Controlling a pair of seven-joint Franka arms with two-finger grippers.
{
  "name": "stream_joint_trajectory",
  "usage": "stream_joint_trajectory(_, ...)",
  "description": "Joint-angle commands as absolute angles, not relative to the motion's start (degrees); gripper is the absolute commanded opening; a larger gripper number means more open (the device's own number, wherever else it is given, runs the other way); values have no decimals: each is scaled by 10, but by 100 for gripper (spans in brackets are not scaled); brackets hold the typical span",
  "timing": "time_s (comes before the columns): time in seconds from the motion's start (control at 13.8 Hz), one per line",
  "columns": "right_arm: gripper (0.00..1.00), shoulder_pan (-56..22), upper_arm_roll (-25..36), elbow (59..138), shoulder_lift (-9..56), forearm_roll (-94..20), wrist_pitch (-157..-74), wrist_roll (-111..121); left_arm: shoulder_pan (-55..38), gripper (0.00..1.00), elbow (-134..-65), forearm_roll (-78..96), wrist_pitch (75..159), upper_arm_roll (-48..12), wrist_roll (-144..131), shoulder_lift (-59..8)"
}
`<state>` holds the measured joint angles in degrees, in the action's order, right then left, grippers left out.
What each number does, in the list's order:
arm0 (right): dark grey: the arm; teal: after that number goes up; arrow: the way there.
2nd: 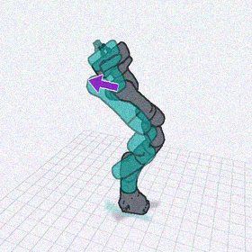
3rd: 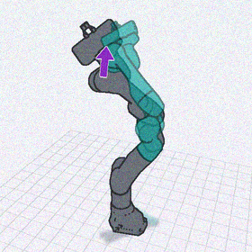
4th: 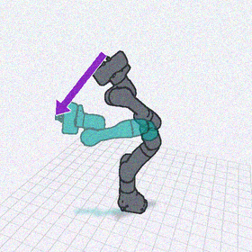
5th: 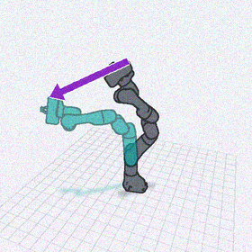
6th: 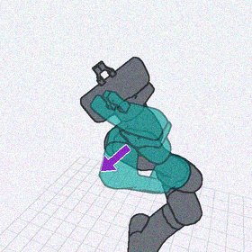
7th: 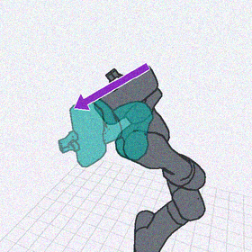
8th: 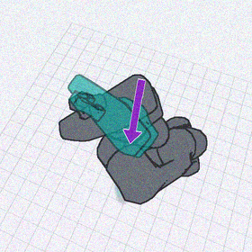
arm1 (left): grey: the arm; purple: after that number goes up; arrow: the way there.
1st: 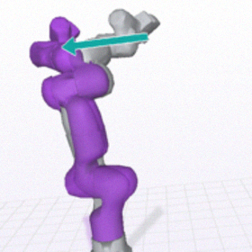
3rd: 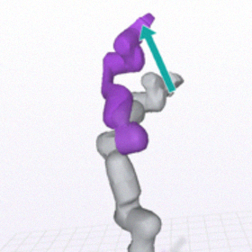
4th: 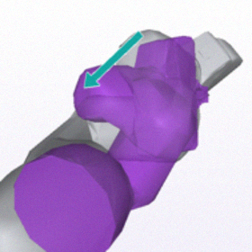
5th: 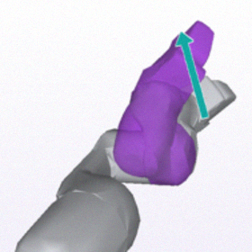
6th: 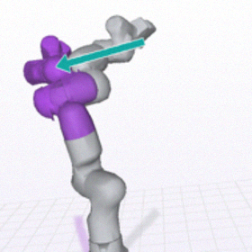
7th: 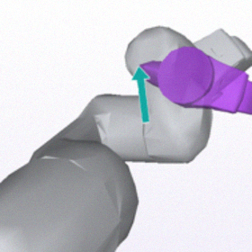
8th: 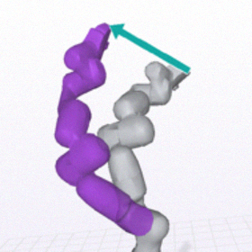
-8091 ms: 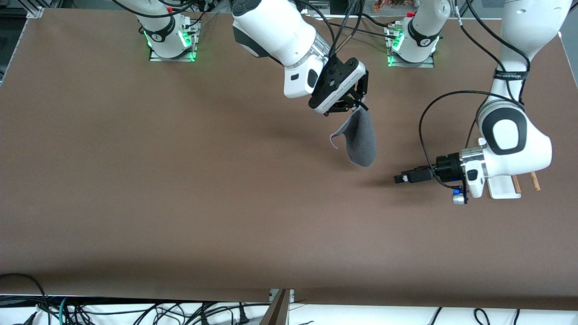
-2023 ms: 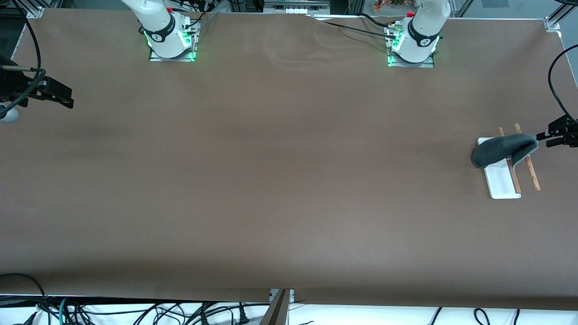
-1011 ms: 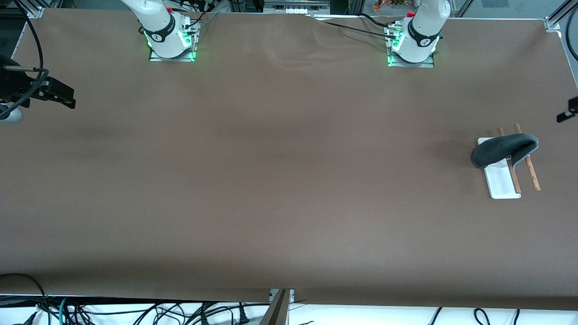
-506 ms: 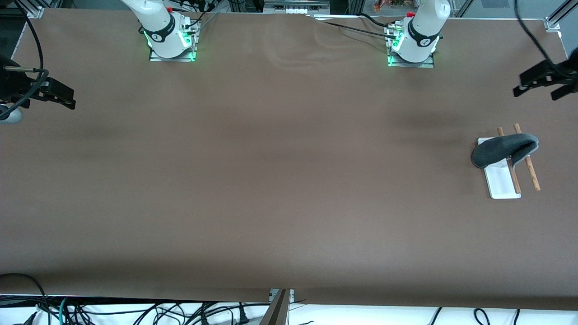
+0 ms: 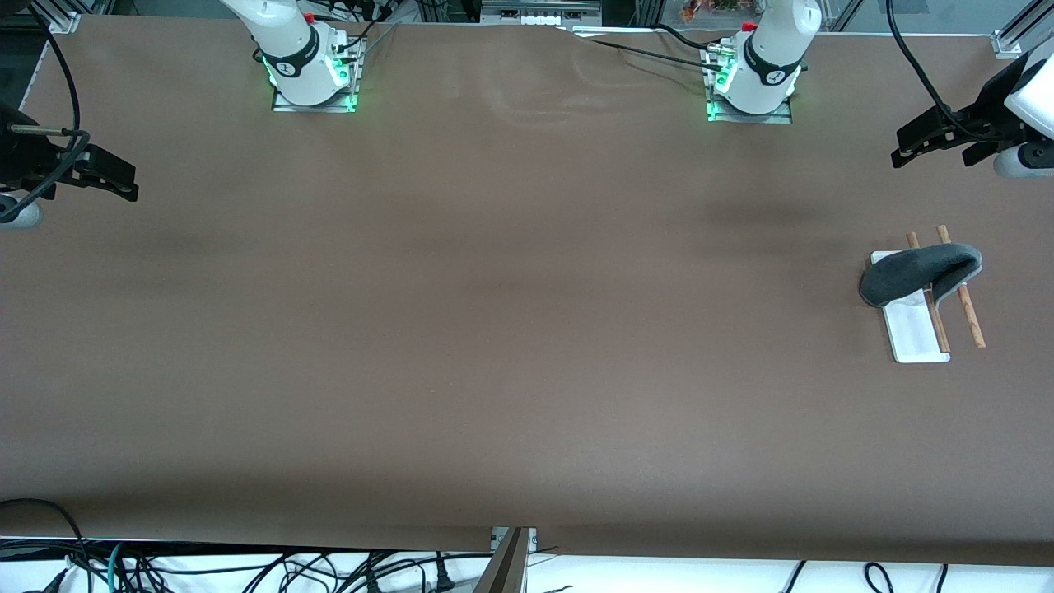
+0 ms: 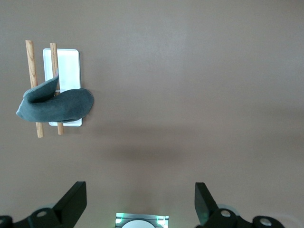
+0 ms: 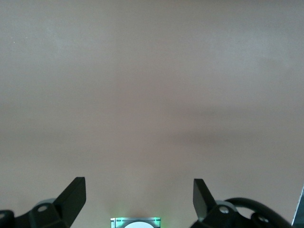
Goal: Pass towel and hang on rack
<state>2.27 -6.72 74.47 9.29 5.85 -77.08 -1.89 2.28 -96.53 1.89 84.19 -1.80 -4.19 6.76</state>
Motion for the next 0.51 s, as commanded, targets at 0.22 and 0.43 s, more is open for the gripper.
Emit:
stream_joint_trajectory(0.22,100,29,-69,748,89,57,-773,-15,27,100,-978,1,835,-25,-49,93)
stream_joint_trajectory(0.43,100,28,-69,748,90,47,-773,-17,28,100,-979,1,834,-24,-47,95)
